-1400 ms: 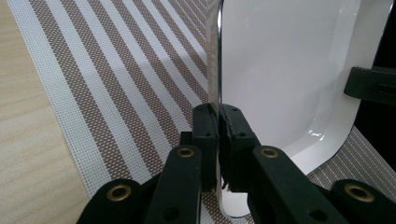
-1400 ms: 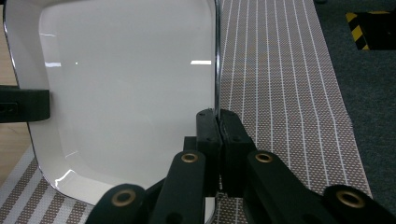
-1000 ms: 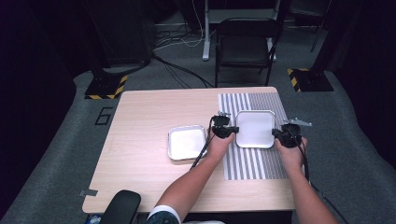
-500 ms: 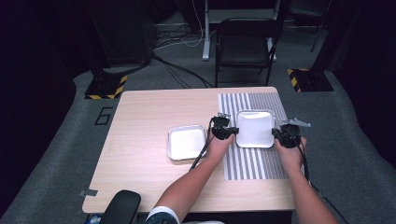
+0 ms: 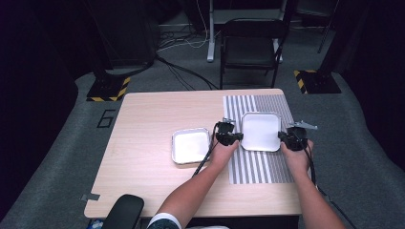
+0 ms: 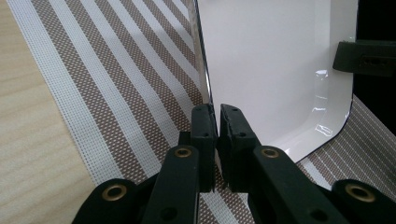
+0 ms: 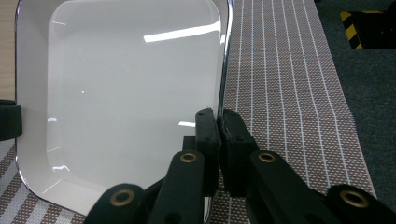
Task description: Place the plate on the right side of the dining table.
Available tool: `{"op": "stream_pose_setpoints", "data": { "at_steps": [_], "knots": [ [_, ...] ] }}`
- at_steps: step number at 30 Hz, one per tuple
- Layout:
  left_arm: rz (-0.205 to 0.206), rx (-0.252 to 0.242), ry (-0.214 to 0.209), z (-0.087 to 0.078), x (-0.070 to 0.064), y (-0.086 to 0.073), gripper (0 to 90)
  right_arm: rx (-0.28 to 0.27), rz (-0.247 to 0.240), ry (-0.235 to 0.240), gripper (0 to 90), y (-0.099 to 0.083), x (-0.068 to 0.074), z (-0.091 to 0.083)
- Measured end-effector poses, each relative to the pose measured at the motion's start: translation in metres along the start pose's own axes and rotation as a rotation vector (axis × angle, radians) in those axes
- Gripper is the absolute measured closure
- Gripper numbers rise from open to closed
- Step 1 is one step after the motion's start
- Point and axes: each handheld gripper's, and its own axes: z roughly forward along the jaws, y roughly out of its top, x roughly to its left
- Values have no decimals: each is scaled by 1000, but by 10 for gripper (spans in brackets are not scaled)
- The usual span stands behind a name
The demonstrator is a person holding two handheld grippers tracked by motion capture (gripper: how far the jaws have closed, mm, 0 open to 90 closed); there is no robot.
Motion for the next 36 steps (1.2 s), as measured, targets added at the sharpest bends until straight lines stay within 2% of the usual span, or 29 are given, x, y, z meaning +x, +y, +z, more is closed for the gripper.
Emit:
{"op": "stream_pose_setpoints", "data": {
  "at_steps": [12,15,18,26,29,31,36],
  "knots": [
    [-17,7,3,7,1,-4,845,12,0,-16,850,-1,-2,7],
    [-19,8,-4,8,2,-4,844,20,8,-19,848,-2,-3,10],
    [-39,7,-9,9,3,-4,843,28,30,-9,848,-2,-6,13],
    [-51,10,-8,12,5,-4,832,39,46,-8,828,-2,-8,21],
    [-36,8,11,13,5,-4,830,43,48,-4,795,-2,-8,22],
    [-7,21,33,14,5,-6,852,41,39,-10,766,-2,-9,23],
    [-6,20,30,14,4,-6,852,69,44,-11,778,-6,-12,28]
  ]
}}
